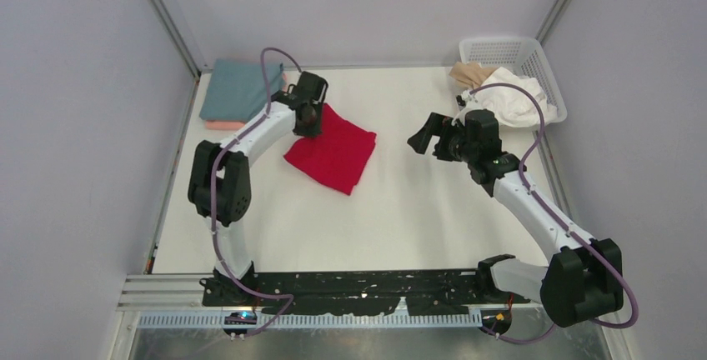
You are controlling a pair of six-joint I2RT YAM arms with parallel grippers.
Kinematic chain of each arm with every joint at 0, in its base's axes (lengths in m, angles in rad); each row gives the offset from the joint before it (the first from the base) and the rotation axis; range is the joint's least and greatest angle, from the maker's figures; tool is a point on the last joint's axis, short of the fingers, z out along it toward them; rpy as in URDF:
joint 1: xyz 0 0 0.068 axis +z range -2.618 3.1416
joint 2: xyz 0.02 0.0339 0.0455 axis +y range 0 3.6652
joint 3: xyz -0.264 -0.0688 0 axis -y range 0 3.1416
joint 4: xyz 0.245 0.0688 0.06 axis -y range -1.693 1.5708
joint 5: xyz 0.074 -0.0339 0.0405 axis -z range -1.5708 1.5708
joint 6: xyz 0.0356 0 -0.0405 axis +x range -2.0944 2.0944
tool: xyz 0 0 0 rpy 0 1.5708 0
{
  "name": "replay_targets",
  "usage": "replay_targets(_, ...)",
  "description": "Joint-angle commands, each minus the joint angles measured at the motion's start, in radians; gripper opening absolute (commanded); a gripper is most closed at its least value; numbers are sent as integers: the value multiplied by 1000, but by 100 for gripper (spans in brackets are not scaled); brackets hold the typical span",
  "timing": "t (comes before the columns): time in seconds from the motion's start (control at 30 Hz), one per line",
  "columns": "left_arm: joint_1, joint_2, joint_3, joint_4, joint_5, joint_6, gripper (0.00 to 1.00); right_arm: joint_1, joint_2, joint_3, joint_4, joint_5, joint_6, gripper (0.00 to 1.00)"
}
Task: Fold and stack the t-shirts
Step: Put the neatly folded tshirt into the corner of the board with the left arm
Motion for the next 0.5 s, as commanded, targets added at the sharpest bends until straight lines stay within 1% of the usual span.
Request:
replay_targets(0.0, 85, -22, 139, 17, -173, 208, 0, -4, -55, -33, 44, 32, -53, 95)
replay_targets(0.07, 121, 20, 245, 14, -182, 262, 0, -4, -59, -36, 62, 29, -54, 95)
replay_targets(0.23, 214, 139, 508, -75, -188, 317, 0, -4, -55, -53, 89, 37, -56, 95)
replay_targets(0.33, 254, 150, 564, -36, -170, 385, 0, -6, -50, -60, 99, 47, -66, 95)
replay_targets(0.47, 304, 162, 631, -13, -135, 415, 0, -6, -31, -54, 99, 53, -73, 95)
